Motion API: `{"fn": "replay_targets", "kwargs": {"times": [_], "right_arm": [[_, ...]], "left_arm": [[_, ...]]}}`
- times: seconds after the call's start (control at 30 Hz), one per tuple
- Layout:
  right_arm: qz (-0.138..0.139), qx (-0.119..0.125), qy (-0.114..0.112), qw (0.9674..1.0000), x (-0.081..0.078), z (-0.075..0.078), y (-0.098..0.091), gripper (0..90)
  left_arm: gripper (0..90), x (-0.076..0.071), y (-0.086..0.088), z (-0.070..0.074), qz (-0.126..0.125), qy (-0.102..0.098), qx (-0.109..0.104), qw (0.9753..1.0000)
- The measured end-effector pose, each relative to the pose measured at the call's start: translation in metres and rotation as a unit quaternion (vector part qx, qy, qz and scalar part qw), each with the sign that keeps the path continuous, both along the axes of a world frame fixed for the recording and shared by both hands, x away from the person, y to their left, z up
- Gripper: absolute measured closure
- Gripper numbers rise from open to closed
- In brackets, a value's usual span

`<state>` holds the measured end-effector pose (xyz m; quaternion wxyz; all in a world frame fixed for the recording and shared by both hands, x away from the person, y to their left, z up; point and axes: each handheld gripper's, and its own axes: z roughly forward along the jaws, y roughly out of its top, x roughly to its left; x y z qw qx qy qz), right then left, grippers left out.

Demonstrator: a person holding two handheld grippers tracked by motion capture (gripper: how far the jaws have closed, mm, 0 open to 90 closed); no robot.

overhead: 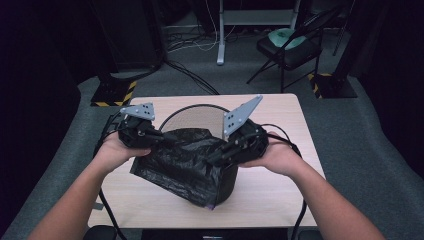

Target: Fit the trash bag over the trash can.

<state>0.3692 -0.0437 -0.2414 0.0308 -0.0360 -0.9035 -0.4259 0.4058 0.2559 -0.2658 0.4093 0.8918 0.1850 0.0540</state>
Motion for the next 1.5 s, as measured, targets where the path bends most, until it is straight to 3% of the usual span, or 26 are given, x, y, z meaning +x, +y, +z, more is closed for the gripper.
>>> {"fn": "replay_targets", "kwargs": {"times": [0.03,0.13,0.3,0.43,0.6,0.9,1.13,1.3,1.43,1.5], "right_arm": [[-0.007,0.006,-0.002,1.0000,0.003,0.001,-0.002,87.0],[-0.041,0.019,0.003,0.9990,0.019,0.004,-0.008,87.8],[-0.091,0.013,0.014,0.9957,0.045,-0.005,-0.014,88.0],[-0.102,0.009,0.025,0.9944,0.059,-0.013,-0.014,88.0],[-0.105,0.002,0.029,0.9940,0.064,-0.016,-0.007,88.0],[-0.097,0.001,0.028,0.9949,0.067,-0.013,0.005,88.0],[-0.097,-0.013,0.029,0.9948,0.069,-0.016,0.011,88.0],[-0.097,-0.010,0.026,0.9949,0.069,-0.014,0.011,88.0],[-0.095,-0.011,0.026,0.9951,0.068,-0.015,0.012,88.0],[-0.095,-0.011,0.027,0.9950,0.068,-0.017,0.012,87.9]], "left_arm": [[88.3,0.001,-0.001,0.001,0.004,-0.001,-0.002,1.0000],[73.9,0.002,-0.002,0.005,0.011,0.002,-0.014,0.9998],[56.6,-0.005,-0.005,0.012,0.008,0.000,-0.025,0.9997],[48.2,-0.011,-0.007,0.017,0.005,-0.002,-0.032,0.9995],[39.6,-0.015,-0.014,0.023,-0.008,0.005,-0.053,0.9985],[43.3,-0.016,-0.029,0.013,-0.032,0.018,-0.032,0.9988],[38.3,-0.023,-0.030,0.025,-0.036,0.004,-0.040,0.9985],[37.8,-0.032,-0.036,0.022,-0.053,0.009,-0.027,0.9982],[50.7,-0.031,-0.040,0.012,-0.078,0.020,-0.002,0.9968],[63.6,-0.030,-0.041,0.009,-0.094,0.021,0.006,0.9953]]}}
